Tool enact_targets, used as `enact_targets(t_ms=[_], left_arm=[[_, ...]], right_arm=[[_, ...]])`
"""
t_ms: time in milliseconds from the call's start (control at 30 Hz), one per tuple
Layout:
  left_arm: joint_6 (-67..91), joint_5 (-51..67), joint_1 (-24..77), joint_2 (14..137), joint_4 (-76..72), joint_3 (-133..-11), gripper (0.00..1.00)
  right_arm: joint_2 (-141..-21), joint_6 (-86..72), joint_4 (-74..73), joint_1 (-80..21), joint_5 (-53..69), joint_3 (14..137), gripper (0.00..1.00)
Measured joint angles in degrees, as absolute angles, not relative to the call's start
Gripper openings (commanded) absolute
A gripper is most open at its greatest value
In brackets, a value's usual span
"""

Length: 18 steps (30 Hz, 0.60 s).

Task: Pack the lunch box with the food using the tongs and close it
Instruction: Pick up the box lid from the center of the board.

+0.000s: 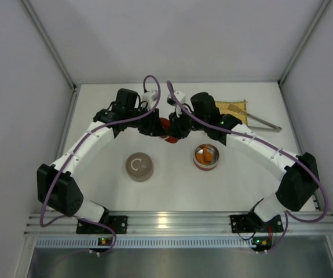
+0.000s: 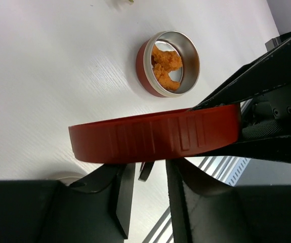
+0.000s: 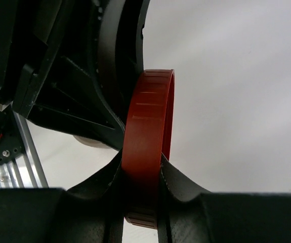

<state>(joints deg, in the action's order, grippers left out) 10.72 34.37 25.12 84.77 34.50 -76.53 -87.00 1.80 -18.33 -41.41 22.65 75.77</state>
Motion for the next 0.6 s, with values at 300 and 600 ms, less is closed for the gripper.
enact_targets(t_ms=[300, 600], left_arm=[[12.14, 32.21, 24.62, 82.43, 29.65, -74.08, 0.43], [15.16, 33.65, 24.69, 82.11, 24.32, -72.71, 0.32]], right_arm=[[-86.94, -13.34, -10.13, -36.69, 30.61, 72.1, 0.0], [-86.94, -28.91, 1.28, -32.4, 36.67, 66.39, 0.0]])
